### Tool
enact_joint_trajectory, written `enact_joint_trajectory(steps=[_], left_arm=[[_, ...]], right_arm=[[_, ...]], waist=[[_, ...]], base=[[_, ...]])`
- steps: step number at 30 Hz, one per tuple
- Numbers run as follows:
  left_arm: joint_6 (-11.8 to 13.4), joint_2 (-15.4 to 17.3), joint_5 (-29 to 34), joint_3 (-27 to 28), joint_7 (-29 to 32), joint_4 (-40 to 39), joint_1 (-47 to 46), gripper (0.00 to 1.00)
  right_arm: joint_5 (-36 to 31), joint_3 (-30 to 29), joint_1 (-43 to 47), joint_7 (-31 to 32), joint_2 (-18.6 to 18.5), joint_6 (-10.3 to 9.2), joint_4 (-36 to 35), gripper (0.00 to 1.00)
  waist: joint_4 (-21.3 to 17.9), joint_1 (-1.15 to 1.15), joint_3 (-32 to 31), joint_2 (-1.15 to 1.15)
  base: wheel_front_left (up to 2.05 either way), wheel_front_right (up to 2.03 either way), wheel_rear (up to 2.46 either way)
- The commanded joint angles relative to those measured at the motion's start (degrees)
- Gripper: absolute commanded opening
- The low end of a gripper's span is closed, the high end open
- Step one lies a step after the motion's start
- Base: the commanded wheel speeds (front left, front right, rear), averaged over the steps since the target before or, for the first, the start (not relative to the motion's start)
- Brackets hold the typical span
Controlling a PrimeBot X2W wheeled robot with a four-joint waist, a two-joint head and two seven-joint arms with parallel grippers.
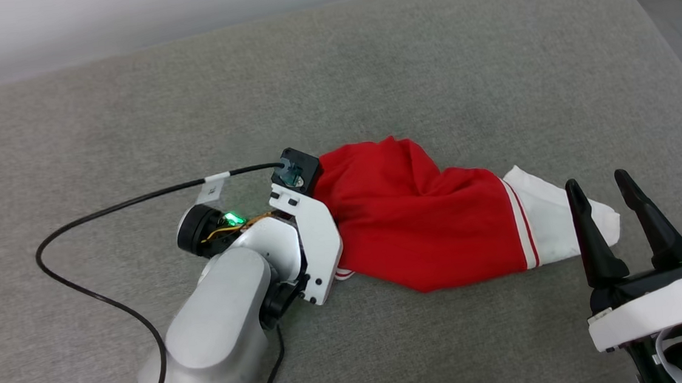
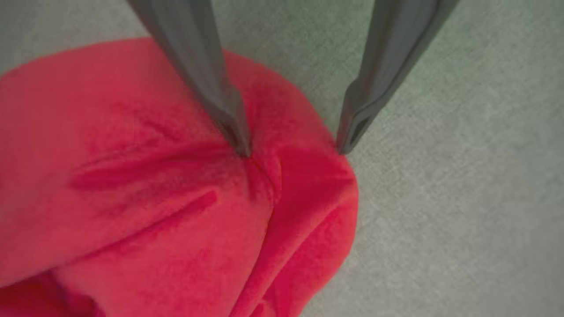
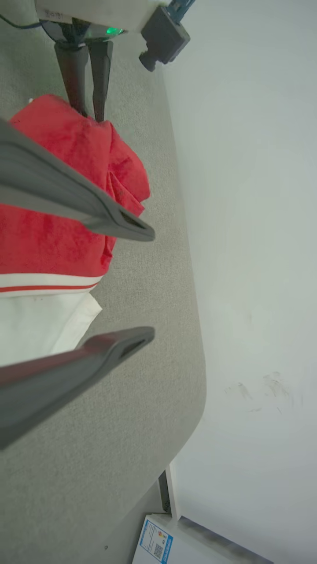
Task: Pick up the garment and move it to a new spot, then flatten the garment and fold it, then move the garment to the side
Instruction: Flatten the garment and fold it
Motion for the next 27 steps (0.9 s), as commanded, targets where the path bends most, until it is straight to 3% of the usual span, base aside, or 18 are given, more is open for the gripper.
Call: enact_joint_trajectory(steps=[1, 7, 8, 10, 20, 27], left_arm=[[-0.5, 0.7, 0.0, -0.8, 2.7, 1.7, -1.1, 1.0], [-1.7, 0.8, -1.5, -3.3, 12.7, 8.0, -0.3, 1.0], [-2.0, 0.7, -1.8, -3.4, 13.1, 8.3, -0.3, 0.48], [-2.1, 0.5, -1.5, -3.7, 12.2, 8.1, -0.7, 0.0], [2.0, 2.7, 2.3, -1.2, -2.2, -1.8, -5.3, 0.0], [6.3, 6.8, 0.7, 1.8, -4.9, -15.5, 5.1, 0.0]], right_arm=[[0.6, 0.1, -1.0, -0.7, 0.2, -0.02, 0.6, 1.0], [1.3, 0.6, -2.0, -2.2, 0.5, -0.02, 2.4, 1.0], [1.5, 0.6, -2.1, -2.5, 0.6, -0.02, 2.6, 1.0], [1.8, 0.4, -2.2, -2.8, 0.7, -0.02, 3.2, 1.0], [1.1, -1.4, -0.2, -2.2, 1.2, -0.02, 3.3, 1.0], [0.5, -2.8, 1.7, -0.6, 1.5, -0.02, 1.6, 1.0]], waist=[[-1.6, 0.0, 1.8, 0.0], [-2.4, 0.0, 2.7, 0.0], [-2.4, 0.0, 2.7, 0.0], [-2.3, 0.0, 2.3, 0.0], [1.4, 0.0, -2.2, 0.0], [5.1, 0.0, -5.4, 0.0]], base=[[0.0, 0.0, 0.0], [0.0, 0.0, 0.0], [0.0, 0.0, 0.0], [0.0, 0.0, 0.0], [0.0, 0.0, 0.0], [0.0, 0.0, 0.0]])
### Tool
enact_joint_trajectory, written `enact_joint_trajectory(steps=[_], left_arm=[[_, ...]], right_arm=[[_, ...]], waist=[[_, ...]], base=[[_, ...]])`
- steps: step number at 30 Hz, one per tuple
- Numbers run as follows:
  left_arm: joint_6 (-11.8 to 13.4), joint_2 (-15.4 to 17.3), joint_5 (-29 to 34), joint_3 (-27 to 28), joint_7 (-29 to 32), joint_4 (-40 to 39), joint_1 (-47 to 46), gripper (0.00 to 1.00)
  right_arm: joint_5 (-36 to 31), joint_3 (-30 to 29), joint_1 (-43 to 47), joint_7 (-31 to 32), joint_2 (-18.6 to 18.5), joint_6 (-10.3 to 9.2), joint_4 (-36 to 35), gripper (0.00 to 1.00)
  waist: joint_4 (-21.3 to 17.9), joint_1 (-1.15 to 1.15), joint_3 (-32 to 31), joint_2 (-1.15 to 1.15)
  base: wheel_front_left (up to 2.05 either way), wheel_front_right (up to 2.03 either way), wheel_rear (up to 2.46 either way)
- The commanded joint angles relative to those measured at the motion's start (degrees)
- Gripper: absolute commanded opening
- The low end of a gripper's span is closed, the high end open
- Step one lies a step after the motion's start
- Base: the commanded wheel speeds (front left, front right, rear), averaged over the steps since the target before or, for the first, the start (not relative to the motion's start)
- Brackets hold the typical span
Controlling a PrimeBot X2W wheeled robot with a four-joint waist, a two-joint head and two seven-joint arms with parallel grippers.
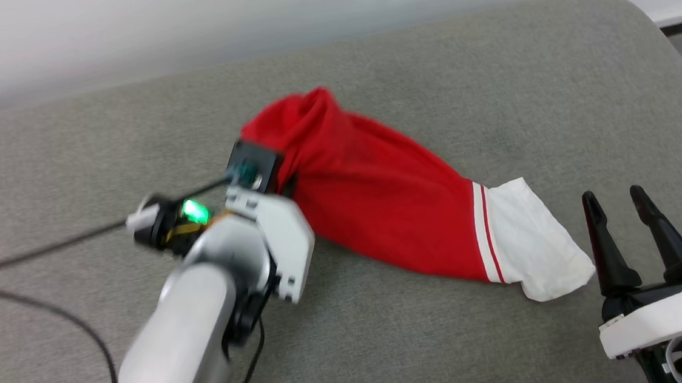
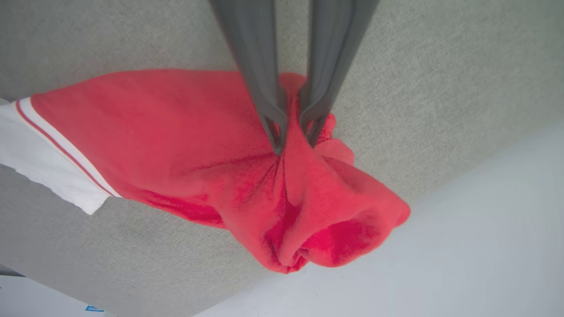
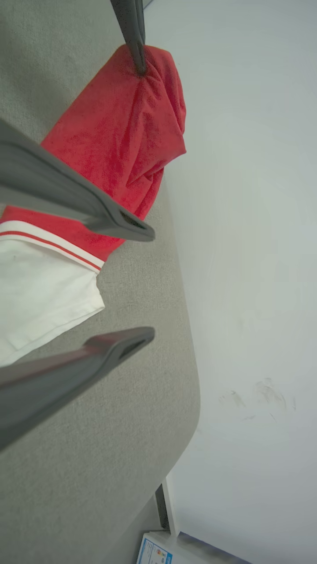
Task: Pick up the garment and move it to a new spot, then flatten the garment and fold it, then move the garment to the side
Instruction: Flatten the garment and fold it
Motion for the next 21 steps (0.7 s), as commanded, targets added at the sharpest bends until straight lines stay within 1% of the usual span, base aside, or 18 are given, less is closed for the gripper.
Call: enact_joint_trajectory(steps=[1, 4, 7, 8, 9, 11, 13, 14, 15, 16, 18, 21], left_arm=[[2.0, 1.3, -1.1, 1.1, -0.5, -3.7, 5.7, 0.0], [5.8, 3.1, -3.2, 3.3, 0.0, -8.2, 15.4, 0.0], [8.7, 3.8, -6.1, 4.6, 0.9, -10.1, 25.0, 0.0], [9.4, 3.4, -7.6, 4.9, 1.2, -10.4, 28.0, 0.0], [9.4, 3.4, -7.6, 4.9, 1.2, -10.4, 28.0, 0.0], [10.5, 3.0, -9.5, 5.3, 1.5, -10.3, 32.9, 0.0], [10.9, 1.6, -11.6, 5.3, 1.4, -9.7, 36.7, 0.0], [11.1, 1.3, -12.1, 5.2, 1.2, -9.3, 37.9, 0.13], [11.1, 0.7, -13.0, 5.2, 1.0, -9.0, 38.8, 0.78], [10.7, 0.1, -13.5, 5.1, 0.6, -8.8, 39.4, 1.0], [10.9, -0.3, -13.2, 5.7, -1.2, -9.1, 38.9, 1.0], [11.4, 0.0, -11.9, 6.4, -4.2, -10.1, 37.3, 1.0]], right_arm=[[-0.4, -0.4, 0.9, 0.6, 0.4, -0.02, -0.7, 1.0], [-0.5, -0.6, 1.6, 1.2, 0.6, -0.02, -1.3, 1.0], [-0.6, -1.1, 2.5, 1.9, 0.7, -0.02, -1.9, 1.0], [-0.7, -1.1, 2.7, 1.9, 0.7, -0.02, -2.1, 1.0], [-0.7, -1.1, 2.7, 1.9, 0.7, -0.02, -2.1, 1.0], [-0.8, -1.3, 3.1, 2.4, 0.8, -0.02, -2.5, 1.0], [-0.7, -1.3, 3.1, 2.7, 0.8, -0.02, -3.0, 1.0], [-0.8, -1.6, 3.2, 2.8, 0.8, -0.02, -3.2, 1.0], [-0.9, -1.6, 3.4, 2.9, 0.8, -0.02, -3.5, 1.0], [-1.0, -1.6, 3.5, 3.2, 0.8, -0.02, -3.8, 1.0], [-1.2, -1.4, 3.8, 3.6, 0.8, -0.02, -4.3, 1.0], [-1.5, -1.2, 4.6, 4.4, 0.9, -0.02, -4.7, 1.0]], waist=[[1.9, -0.01, -1.9, 0.0], [3.0, -0.01, -2.9, 0.0], [4.2, -0.01, -3.8, 0.0], [4.5, -0.01, -4.0, 0.0], [4.5, -0.01, -4.0, 0.0], [5.0, -0.01, -4.3, 0.0], [5.5, -0.01, -4.6, 0.0], [5.8, -0.01, -4.7, 0.0], [6.1, -0.01, -4.9, 0.0], [6.3, -0.01, -5.2, 0.0], [6.7, -0.01, -5.8, 0.0], [7.1, -0.01, -7.3, 0.0]], base=[[0.0, 0.0, 0.0], [0.0, 0.0, 0.0], [0.0, 0.0, 0.0], [0.0, 0.0, 0.0], [0.0, 0.0, 0.0], [0.0, 0.0, 0.0], [0.0, 0.0, 0.0], [0.0, 0.0, 0.0], [0.0, 0.0, 0.0], [0.0, 0.0, 0.0], [0.0, 0.0, 0.0], [0.0, 0.0, 0.0]])
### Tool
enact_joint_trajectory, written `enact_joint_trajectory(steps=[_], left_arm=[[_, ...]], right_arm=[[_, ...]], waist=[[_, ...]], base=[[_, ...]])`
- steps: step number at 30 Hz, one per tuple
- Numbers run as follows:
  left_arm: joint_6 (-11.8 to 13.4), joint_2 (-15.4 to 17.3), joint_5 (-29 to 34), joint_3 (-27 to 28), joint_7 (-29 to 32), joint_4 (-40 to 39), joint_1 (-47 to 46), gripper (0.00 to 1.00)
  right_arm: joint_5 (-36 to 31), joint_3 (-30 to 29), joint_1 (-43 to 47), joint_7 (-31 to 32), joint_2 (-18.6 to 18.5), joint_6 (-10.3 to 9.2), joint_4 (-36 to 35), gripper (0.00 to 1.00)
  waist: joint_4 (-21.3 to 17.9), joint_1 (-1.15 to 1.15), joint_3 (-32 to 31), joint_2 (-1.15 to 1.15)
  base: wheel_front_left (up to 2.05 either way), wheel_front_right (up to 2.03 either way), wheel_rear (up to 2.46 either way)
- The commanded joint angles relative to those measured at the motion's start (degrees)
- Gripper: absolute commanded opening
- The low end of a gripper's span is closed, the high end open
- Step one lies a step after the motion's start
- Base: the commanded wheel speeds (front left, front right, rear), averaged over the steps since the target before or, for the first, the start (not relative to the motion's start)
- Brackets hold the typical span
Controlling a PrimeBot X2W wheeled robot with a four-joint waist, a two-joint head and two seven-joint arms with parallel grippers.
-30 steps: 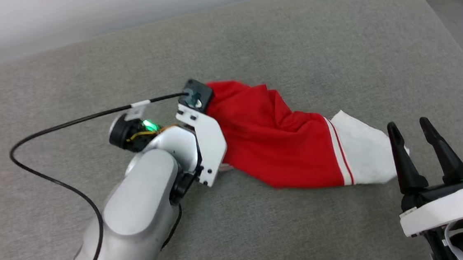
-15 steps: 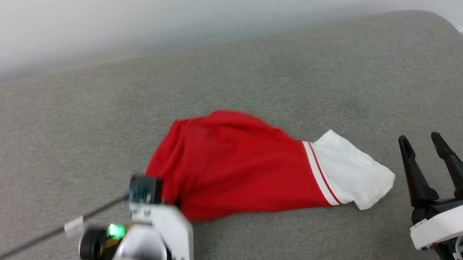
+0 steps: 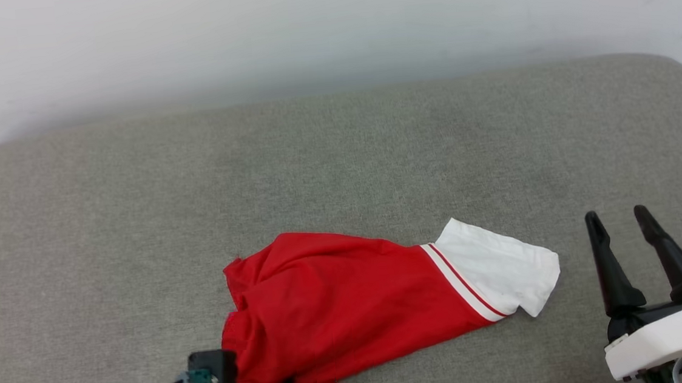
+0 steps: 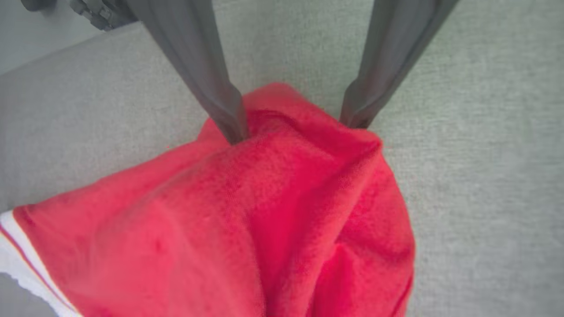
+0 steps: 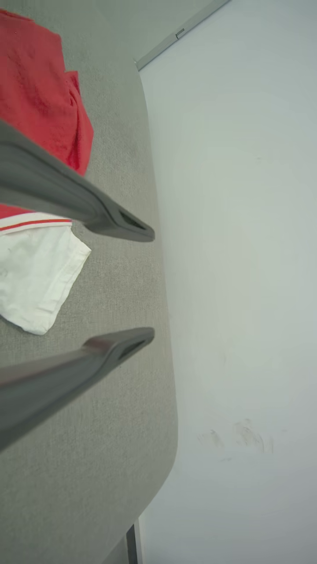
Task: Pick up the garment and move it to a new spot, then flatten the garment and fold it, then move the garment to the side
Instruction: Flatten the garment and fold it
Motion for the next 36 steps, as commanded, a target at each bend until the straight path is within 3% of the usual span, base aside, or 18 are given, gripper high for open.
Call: enact_joint_trajectory(steps=[1, 6, 12, 24, 29, 34, 35, 36], left_arm=[[0.3, 0.5, 0.6, 0.6, -1.2, -0.7, -1.1, 1.0], [0.3, 3.0, 3.0, 2.0, -3.9, -4.1, -3.7, 1.0], [-1.4, 6.6, 4.5, 3.1, -1.2, -5.7, -10.7, 1.0], [-7.1, 10.2, 2.2, 2.8, 9.3, 6.3, -25.9, 1.0], [-10.1, 10.3, 0.7, 0.5, 14.9, 11.8, -28.4, 1.0], [-11.2, 9.5, -2.2, -1.6, 23.3, 17.9, -27.4, 1.0], [-11.6, 9.5, -2.5, -2.0, 24.6, 18.4, -27.3, 0.81], [-11.7, 9.5, -2.3, -2.2, 24.3, 18.3, -27.5, 0.4]], right_arm=[[-0.1, 0.1, 1.0, 0.3, 0.2, -0.02, -0.4, 1.0], [-0.5, 0.1, 1.9, 1.5, 0.3, -0.02, -1.6, 1.0], [-1.6, 0.4, 1.0, 2.6, -0.4, -0.02, -3.0, 1.0], [-0.2, 2.0, -4.7, 0.8, -2.5, -0.02, -2.8, 1.0], [0.7, 2.4, -6.1, -0.6, -2.2, -0.02, -0.3, 1.0], [1.2, 3.2, -6.9, -1.5, -1.9, -0.02, 1.7, 1.0], [1.2, 3.2, -6.9, -1.5, -1.9, -0.02, 2.0, 1.0], [1.3, 3.3, -6.9, -1.6, -1.9, -0.02, 2.3, 1.0]], waist=[[0.3, 0.0, -1.2, 0.0], [0.1, 0.0, -3.0, 0.0], [-0.7, 0.0, -2.2, 0.0], [-4.9, 0.0, 8.4, 0.0], [-5.6, 0.0, 10.5, 0.0], [-6.1, 0.0, 10.6, 0.0], [-6.2, 0.0, 10.5, 0.0], [-6.2, 0.0, 10.3, 0.0]], base=[[0.0, 0.0, 0.0], [0.0, 0.0, 0.0], [0.0, 0.0, 0.0], [0.0, 0.0, 0.0], [0.0, 0.0, 0.0], [0.0, 0.0, 0.0], [0.0, 0.0, 0.0], [0.0, 0.0, 0.0]])
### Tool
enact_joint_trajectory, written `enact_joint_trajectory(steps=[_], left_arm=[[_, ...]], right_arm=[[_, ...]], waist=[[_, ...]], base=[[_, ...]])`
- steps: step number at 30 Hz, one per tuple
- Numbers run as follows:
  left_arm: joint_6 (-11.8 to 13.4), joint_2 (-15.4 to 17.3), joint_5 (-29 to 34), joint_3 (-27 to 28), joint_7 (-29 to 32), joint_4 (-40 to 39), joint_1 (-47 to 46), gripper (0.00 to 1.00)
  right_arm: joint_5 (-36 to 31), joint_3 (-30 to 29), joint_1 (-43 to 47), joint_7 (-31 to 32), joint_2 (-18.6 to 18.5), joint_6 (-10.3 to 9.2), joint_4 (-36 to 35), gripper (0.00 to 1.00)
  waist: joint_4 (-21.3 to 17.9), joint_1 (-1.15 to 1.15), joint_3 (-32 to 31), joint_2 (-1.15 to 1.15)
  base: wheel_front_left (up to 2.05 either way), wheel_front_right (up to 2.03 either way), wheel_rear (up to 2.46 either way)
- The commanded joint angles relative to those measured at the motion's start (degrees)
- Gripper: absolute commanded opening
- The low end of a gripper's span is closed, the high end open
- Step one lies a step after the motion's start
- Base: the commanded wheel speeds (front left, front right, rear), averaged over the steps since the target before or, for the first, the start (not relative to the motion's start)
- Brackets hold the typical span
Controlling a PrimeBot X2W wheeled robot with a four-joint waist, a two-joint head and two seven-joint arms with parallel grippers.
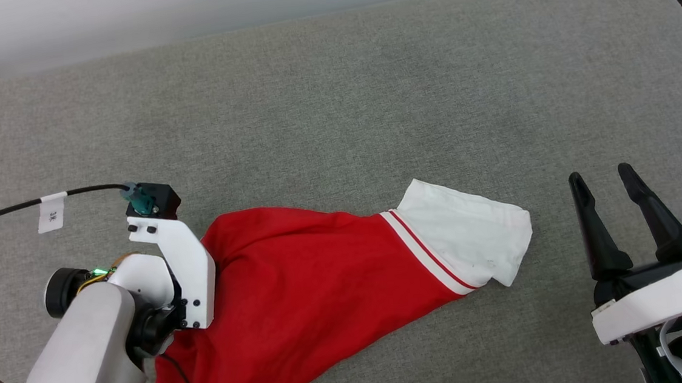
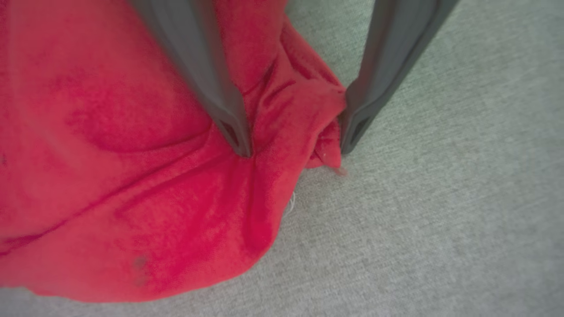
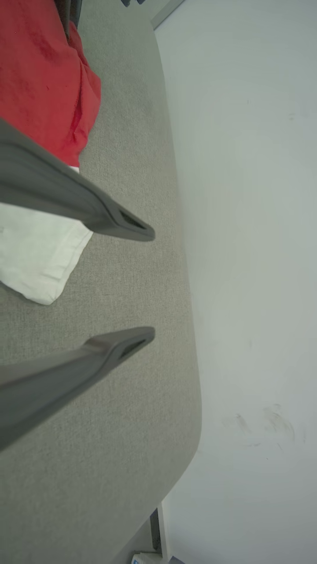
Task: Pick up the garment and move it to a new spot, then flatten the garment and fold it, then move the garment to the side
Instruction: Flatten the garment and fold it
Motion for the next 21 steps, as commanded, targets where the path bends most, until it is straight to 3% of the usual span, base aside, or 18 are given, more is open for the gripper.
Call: enact_joint_trajectory(steps=[1, 8, 12, 15, 21], left_arm=[[-0.3, -0.7, 0.4, -2.0, 0.5, 2.1, 3.1, 0.0], [2.3, -1.5, 6.3, -1.6, -12.0, -4.1, -1.4, 0.0], [2.9, -3.2, 8.8, -3.4, -16.2, -10.2, -0.5, 0.0], [3.1, -4.2, 10.1, -5.9, -17.2, -15.0, 1.7, 0.0], [0.8, -8.1, 9.4, -14.8, -15.5, -20.0, 9.0, 0.0]], right_arm=[[0.4, 0.0, -0.5, -0.3, 0.2, -0.02, 0.6, 1.0], [0.1, -1.6, 0.8, 0.2, 0.5, -0.02, 1.1, 1.0], [-0.4, -2.4, 1.5, 0.8, 0.7, -0.02, 0.8, 1.0], [-0.5, -2.8, 2.4, 1.3, 1.0, -0.02, 0.6, 1.0], [-0.9, -3.7, 3.8, 2.4, 1.6, -0.02, -0.4, 1.0]], waist=[[-0.1, 0.0, -0.3, 0.0], [1.1, 0.0, -3.0, 0.0], [2.1, 0.0, -5.4, 0.0], [2.9, 0.0, -6.9, 0.0], [4.4, 0.0, -8.8, 0.0]], base=[[0.0, 0.0, 0.0], [0.0, 0.0, 0.0], [0.0, 0.0, 0.0], [0.0, 0.0, 0.0], [0.0, 0.0, 0.0]])
